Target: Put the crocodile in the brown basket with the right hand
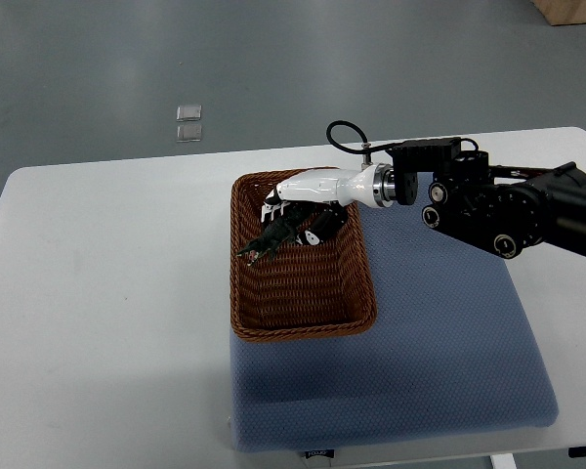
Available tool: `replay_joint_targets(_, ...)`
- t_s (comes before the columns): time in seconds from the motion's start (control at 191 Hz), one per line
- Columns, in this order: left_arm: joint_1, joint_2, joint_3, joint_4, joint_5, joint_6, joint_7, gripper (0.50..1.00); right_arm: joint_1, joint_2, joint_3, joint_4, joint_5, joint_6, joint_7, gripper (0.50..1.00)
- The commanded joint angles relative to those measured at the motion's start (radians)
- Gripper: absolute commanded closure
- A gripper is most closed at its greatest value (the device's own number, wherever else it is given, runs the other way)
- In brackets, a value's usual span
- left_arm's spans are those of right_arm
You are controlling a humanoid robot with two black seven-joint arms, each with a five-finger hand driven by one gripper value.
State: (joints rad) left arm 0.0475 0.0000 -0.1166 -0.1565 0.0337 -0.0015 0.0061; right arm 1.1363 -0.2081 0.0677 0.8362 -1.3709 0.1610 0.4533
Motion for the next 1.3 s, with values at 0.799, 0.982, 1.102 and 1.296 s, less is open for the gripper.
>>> replay_joint_targets(0.799,0.000,0.000,0.000,0.000,0.000,0.000,0.000,0.500,-0.164,-0.228,0.300,-0.020,0.730,0.118,-0.245,0.572)
replay_joint_targets(0.982,0.000,0.000,0.000,0.000,0.000,0.000,0.000,0.500,-0.199,-0.229,0.299,-0.109,1.141,0.132,-0.335,0.572)
replay_joint_targets(1.102,0.000,0.000,0.000,0.000,0.000,0.000,0.000,0.500,-0.214,-0.228,0.300,-0.189,1.423,0.149,-0.439,0.572)
replay_joint_targets(1.296,0.000,0.000,0.000,0.000,0.000,0.000,0.000,0.500,-0.230,-0.218,0.300,-0.238,1.629,0.227,-0.518,0.570)
